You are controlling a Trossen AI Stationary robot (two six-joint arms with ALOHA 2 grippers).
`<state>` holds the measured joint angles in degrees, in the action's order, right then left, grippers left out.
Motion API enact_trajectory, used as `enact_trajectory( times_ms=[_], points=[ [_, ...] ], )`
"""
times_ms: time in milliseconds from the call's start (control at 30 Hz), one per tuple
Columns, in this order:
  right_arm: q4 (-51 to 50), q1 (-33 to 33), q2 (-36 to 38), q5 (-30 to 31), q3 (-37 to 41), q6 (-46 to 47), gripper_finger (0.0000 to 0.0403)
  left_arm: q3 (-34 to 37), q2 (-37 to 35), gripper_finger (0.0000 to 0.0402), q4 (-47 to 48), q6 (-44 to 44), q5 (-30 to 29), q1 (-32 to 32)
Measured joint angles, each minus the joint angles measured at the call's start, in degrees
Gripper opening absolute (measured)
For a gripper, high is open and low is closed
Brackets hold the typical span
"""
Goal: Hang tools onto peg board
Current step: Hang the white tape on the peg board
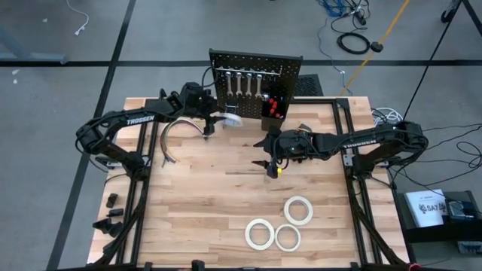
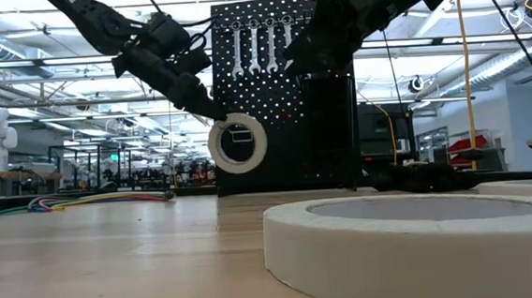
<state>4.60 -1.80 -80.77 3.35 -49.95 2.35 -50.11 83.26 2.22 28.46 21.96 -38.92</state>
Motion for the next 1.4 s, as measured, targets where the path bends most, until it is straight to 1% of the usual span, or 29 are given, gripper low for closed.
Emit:
enact_trajectory(
  times_ms=[100, 267, 333, 433, 567, 667, 733, 800, 867, 967, 1033, 1200, 1300, 1400],
  points=[
    [-0.02, 0.11, 0.0, -1.99, 0.0, 1.17, 0.0297, 0.0, 0.0, 0.0163, 0.23, -1.23, 0.0, 0.04],
    [-0.54, 0.09, 0.0, -2.04, 0.0, 1.62, 0.0297, 0.0, -1.06, 0.0166, 1.07, -1.18, -0.44, 0.04],
    [-1.61, 0.09, 0.0, -1.99, 0.0, 2.34, 0.0297, 0.0, -2.29, 0.0167, 1.04, -1.2, -0.61, 0.04],
    [-3.83, 0.09, 0.0, -2.0, 0.0, 4.12, 0.0297, 0.0, -4.9, 0.0168, 1.09, -1.6, -2.76, 0.03],
    [-7.36, 0.73, -0.02, -2.06, 0.0, 7.66, 0.0297, 0.0, -9.43, 0.0168, 2.01, -4.68, -2.47, 0.04],
    [-11.17, 2.18, -0.02, -2.15, 0.0, 9.64, 0.0297, 0.0, -13.33, 0.0168, 4.54, -7.4, 0.51, 0.13],
    [-14.12, 3.6, -0.02, -2.19, 0.0, 11.85, 0.0297, 0.0, -15.54, 0.0169, 7.21, -9.81, 4.08, 0.7],
    [-17.41, 5.32, -0.02, -2.2, 0.0, 14.91, 0.0297, 0.0, -17.49, 0.0169, 10.4, -11.17, 8.84, 2.23],
    [-21.0, 7.31, -0.02, -2.19, 0.0, 18.8, 0.0297, 0.0, -19.05, 0.0169, 12.82, -11.7, 12.1, 5.33],
    [-27.26, 10.69, -0.02, -2.23, 0.0, 26.28, 0.0297, 0.0, -20.3, 0.0169, 15.18, -11.73, 11.6, 13.09],
    [-32.45, 13.07, -0.02, -2.23, 0.0, 32.11, 0.0297, 0.0, -20.44, 0.0169, 14.84, -12.14, 8.99, 19.22],
    [-47.89, 19.28, -0.02, -2.22, 0.0, 49.75, 0.0297, 0.0, -20.01, 0.0169, 12.23, -13.2, -0.16, 33.72],
    [-52.61, 23.35, -0.02, -2.05, 0.0, 58.52, 0.0297, 0.02, -19.94, 0.0169, 11.59, -13.21, -2.93, 39.67],
    [-53.28, 26.85, -0.07, -1.75, 0.0, 64.94, 0.0297, 0.5, -19.76, 0.0169, 10.75, -14.73, -4.74, 43.19]
  ],
)
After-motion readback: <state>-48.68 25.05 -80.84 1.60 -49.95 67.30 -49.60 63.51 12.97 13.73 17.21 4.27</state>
